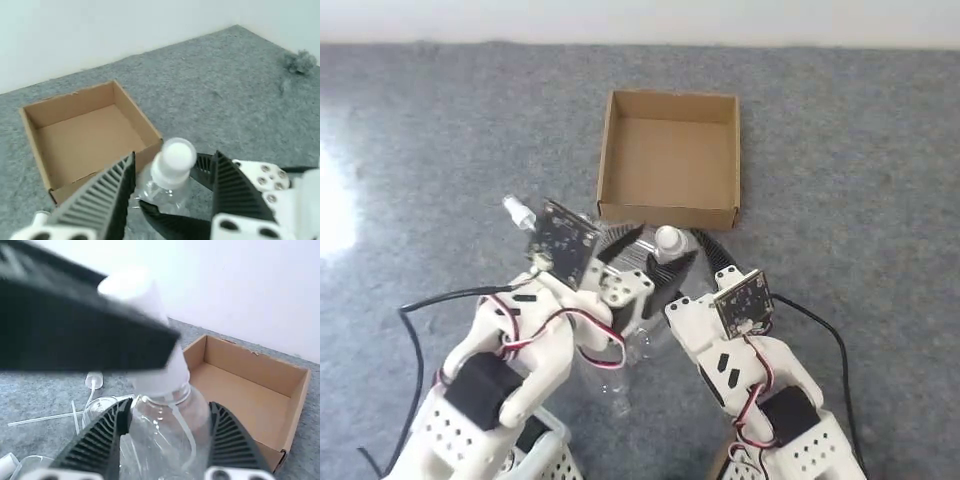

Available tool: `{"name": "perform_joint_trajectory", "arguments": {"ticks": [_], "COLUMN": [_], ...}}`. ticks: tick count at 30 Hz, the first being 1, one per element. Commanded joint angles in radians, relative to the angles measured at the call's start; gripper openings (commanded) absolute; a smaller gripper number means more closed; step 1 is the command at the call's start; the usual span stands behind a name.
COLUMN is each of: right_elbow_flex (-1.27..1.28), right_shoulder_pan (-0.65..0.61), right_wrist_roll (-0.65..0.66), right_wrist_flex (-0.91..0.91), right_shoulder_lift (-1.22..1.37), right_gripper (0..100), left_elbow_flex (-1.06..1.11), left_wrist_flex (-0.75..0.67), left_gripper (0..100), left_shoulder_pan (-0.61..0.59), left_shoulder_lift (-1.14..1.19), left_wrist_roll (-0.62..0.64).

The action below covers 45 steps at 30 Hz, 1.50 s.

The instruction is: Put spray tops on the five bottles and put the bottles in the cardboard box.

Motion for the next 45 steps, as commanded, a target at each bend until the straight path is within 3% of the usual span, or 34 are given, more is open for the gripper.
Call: {"name": "perform_joint_trajectory", "arguments": {"ticks": [1, 27, 33, 39, 45], "right_elbow_flex": [0.021, 0.02, 0.02, 0.018, 0.021], "right_shoulder_pan": [0.01, 0.015, 0.013, 0.012, 0.01], "right_wrist_roll": [0.009, 0.009, 0.009, 0.014, 0.015], "right_wrist_flex": [-0.004, -0.004, -0.001, -0.002, -0.002], "right_shoulder_lift": [-0.016, -0.016, -0.016, -0.018, -0.018], "right_gripper": [12.8, 12.8, 12.8, 12.8, 12.8], "left_elbow_flex": [-0.081, 0.007, 0.033, 0.031, 0.015], "left_wrist_flex": [0.009, 0.002, -0.046, -0.114, -0.104], "left_gripper": [23, 23, 23, 23, 23], "left_shoulder_pan": [-0.048, -0.084, -0.123, -0.117, -0.071], "left_shoulder_lift": [-0.02, -0.235, -0.149, 0.031, 0.048], "left_wrist_roll": [0.028, 0.044, 0.044, 0.044, 0.044]}}
